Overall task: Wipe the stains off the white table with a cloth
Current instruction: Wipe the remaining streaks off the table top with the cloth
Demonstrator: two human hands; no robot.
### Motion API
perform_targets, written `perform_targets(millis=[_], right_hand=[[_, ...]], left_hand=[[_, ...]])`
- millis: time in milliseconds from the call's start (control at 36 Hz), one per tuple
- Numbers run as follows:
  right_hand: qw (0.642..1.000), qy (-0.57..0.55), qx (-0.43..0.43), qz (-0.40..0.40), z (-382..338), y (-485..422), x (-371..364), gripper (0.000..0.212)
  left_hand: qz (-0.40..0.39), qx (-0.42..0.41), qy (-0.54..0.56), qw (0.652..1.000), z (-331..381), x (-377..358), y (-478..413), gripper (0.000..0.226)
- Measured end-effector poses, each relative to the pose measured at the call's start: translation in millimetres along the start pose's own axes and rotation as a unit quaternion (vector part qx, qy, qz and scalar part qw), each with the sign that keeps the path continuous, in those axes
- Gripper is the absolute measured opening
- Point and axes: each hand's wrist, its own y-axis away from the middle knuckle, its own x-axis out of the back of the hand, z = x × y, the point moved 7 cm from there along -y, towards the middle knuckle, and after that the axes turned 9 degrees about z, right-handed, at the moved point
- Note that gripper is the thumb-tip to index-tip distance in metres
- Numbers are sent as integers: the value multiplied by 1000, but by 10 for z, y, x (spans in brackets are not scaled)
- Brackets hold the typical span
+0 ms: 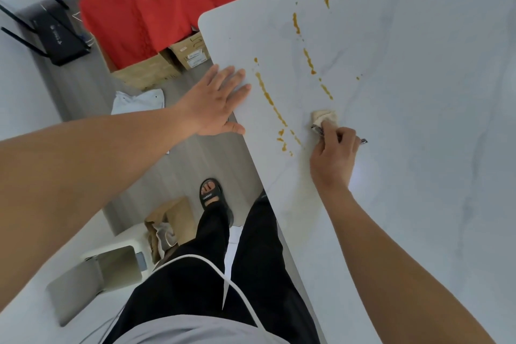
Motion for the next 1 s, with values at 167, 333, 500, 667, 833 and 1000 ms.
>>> perform_targets(millis=[167, 333, 500, 667, 833, 1000], right_hand=[[967, 8, 236, -92, -376, 321, -116, 43], [998, -26, 43, -48, -236, 215, -91, 43], [988, -31, 121, -85, -645, 527, -200, 45], [990, -45, 107, -81, -507, 440, -132, 43], [998, -42, 14, -33, -544, 550, -171, 43], [985, -70, 111, -108, -942, 874, -302, 40]], left_hand=[[8, -1, 2, 1000, 3, -10, 7, 107], [12, -1, 8, 1000, -7, -18, 9, 108], [11, 2, 12, 1000, -25, -37, 3, 108], [10, 3, 18, 1000, -18, -56, 2, 105], [13, 2, 12, 1000, -23, -84, 1, 103], [6, 6, 12, 1000, -22, -86, -7, 107]])
